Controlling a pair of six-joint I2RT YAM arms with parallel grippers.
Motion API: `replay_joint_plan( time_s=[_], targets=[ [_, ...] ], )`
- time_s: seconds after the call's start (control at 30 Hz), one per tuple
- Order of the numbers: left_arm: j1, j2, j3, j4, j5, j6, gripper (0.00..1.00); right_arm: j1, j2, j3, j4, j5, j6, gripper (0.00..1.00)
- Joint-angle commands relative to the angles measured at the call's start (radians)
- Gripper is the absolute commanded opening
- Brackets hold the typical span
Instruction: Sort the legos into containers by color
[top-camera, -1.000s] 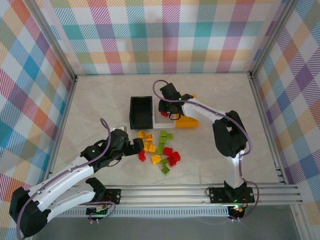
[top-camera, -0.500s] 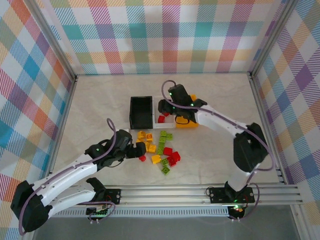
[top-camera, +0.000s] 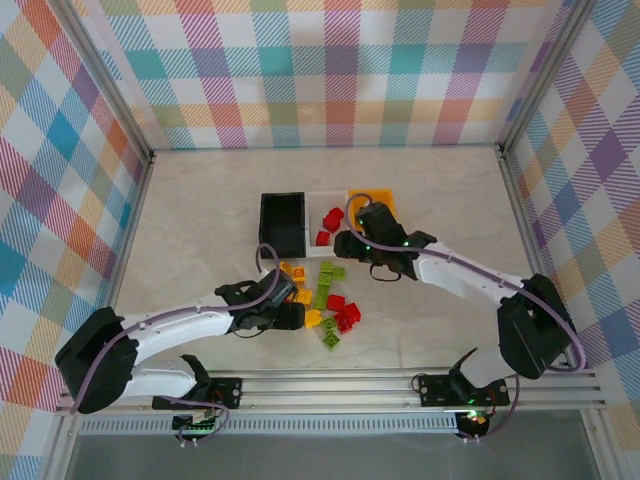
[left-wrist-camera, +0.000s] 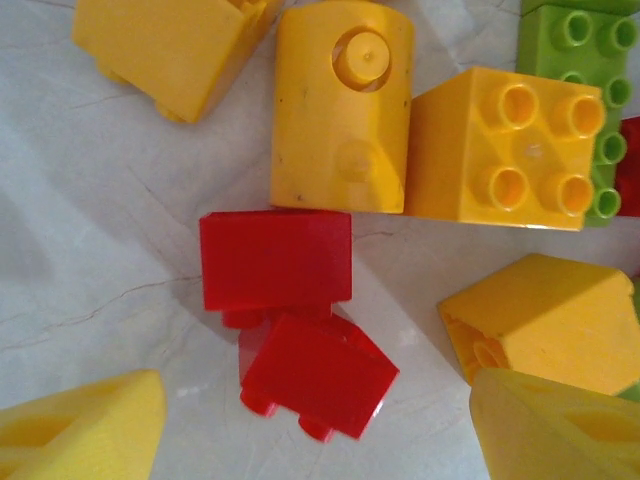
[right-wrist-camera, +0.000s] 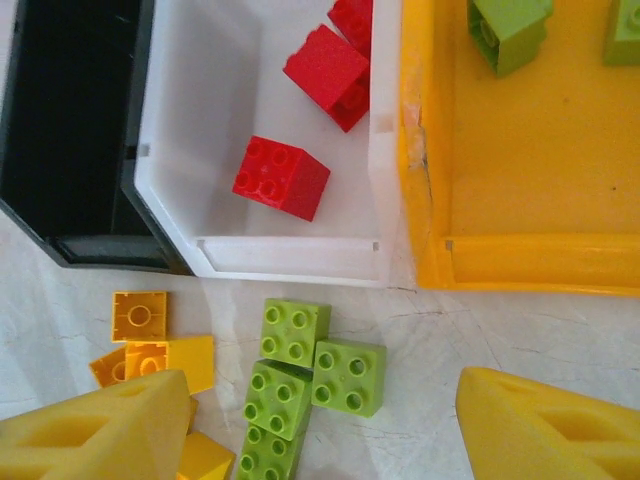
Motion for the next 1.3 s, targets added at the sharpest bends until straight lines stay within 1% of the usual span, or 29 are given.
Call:
replay_joint_plan(
  time_s=[0.0, 0.1, 0.27, 0.37, 0.5, 0.6, 0.7, 0.77, 0.83, 0.9, 0.97, 1.03, 1.13, 1.27],
  targets=[
    [-0.010, 0.049, 0.033, 0.042, -0.031, 0.026, 0.77, 0.002, -0.039, -0.014, 0.035, 0.018, 0.012, 0.72],
    [-0.010, 0.081, 0.035, 0.039, -0.066, 0.027, 0.70, 0.002, -0.050, -0.024, 0.039, 0.021, 0.007, 0.72],
    [-0.011, 0.079, 0.015, 0.040, -0.099, 0.023, 0.57, 0.002, -0.059, -0.038, 0.043, 0.027, 0.007, 0.72],
    [-0.010, 0.073, 0.007, 0.032, -0.103, 0.022, 0.47, 0.002, -0.059, -0.043, 0.047, 0.029, 0.009, 0.72],
    [-0.011, 0.039, -0.004, 0.011, -0.104, 0.009, 0.38, 0.002, -0.063, -0.048, 0.044, 0.033, 0.014, 0.72],
    [-0.010, -0.029, -0.007, -0.037, -0.096, -0.002, 0.36, 0.002, -0.071, -0.054, 0.042, 0.038, 0.018, 0.72],
    [-0.013, -0.145, 0.004, -0.111, -0.086, -0.019, 0.36, 0.002, -0.077, -0.063, 0.041, 0.041, 0.022, 0.72],
    [-0.014, -0.206, 0.033, -0.158, -0.092, -0.019, 0.36, 0.001, -0.086, -0.074, 0.037, 0.045, 0.025, 0.72],
    [-0.011, -0.211, 0.110, -0.186, -0.114, 0.009, 0.36, 0.001, -0.103, -0.095, 0.035, 0.049, 0.031, 0.72],
    [0.008, -0.152, 0.212, -0.179, -0.118, 0.052, 0.36, 0.002, -0.120, -0.121, 0.030, 0.058, 0.038, 0.72],
    [0.033, -0.055, 0.318, -0.152, -0.116, 0.102, 0.36, 0.002, -0.138, -0.150, 0.025, 0.062, 0.049, 0.72],
    [0.070, 0.077, 0.446, -0.116, -0.094, 0.152, 0.36, 0.002, -0.158, -0.176, 0.012, 0.066, 0.060, 0.72],
    [0.110, 0.280, 0.646, -0.114, -0.086, 0.212, 0.35, 0.002, -0.188, -0.205, -0.008, 0.070, 0.071, 0.72],
    [0.169, 0.507, 0.871, -0.147, -0.068, 0.242, 0.34, 0.002, -0.220, -0.233, -0.032, 0.079, 0.081, 0.72]
  ],
)
